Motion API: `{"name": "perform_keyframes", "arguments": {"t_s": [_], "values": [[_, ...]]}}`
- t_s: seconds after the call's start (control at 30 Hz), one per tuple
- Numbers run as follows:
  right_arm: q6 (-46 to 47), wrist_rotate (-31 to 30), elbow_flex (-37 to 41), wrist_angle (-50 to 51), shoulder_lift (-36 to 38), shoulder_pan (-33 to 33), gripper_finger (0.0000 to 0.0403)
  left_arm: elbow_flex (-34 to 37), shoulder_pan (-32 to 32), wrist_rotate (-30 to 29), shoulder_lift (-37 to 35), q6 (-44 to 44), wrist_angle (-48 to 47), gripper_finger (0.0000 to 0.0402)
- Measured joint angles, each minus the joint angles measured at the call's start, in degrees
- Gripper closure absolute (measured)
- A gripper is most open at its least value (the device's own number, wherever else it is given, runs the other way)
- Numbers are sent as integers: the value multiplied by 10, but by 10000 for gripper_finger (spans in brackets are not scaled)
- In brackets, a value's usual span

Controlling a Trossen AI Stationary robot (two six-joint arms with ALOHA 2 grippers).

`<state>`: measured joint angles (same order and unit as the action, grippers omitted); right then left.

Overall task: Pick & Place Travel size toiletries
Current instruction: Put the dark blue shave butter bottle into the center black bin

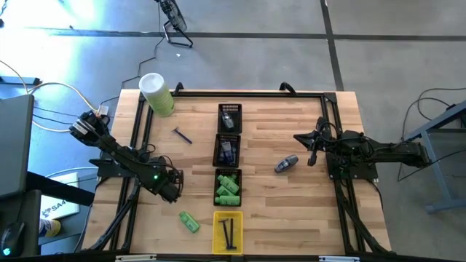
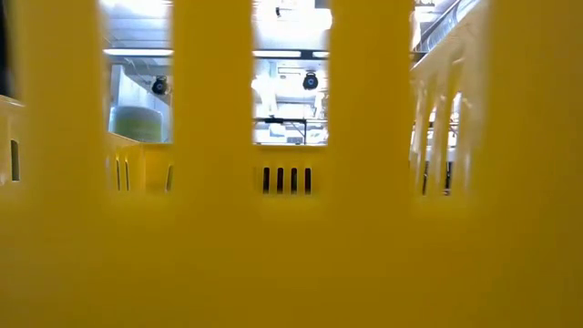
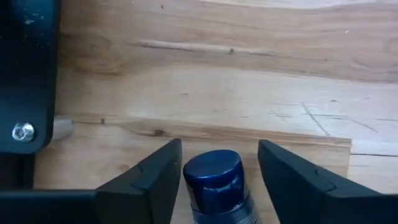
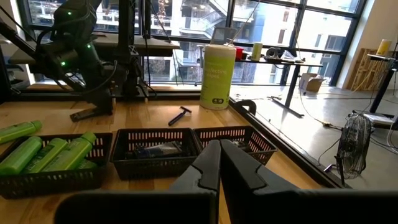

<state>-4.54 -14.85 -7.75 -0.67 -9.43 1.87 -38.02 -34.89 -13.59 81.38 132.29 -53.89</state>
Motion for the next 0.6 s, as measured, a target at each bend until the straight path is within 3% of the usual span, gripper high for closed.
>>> {"name": "perform_keyframes", "arguments": {"t_s": [0.27, 0.6], "values": [[0, 0, 0, 0, 0, 0, 401, 0, 0, -3, 0, 0, 5, 237], [0, 0, 0, 0, 0, 0, 401, 0, 0, -1, 0, -14, 16, 243]]}}
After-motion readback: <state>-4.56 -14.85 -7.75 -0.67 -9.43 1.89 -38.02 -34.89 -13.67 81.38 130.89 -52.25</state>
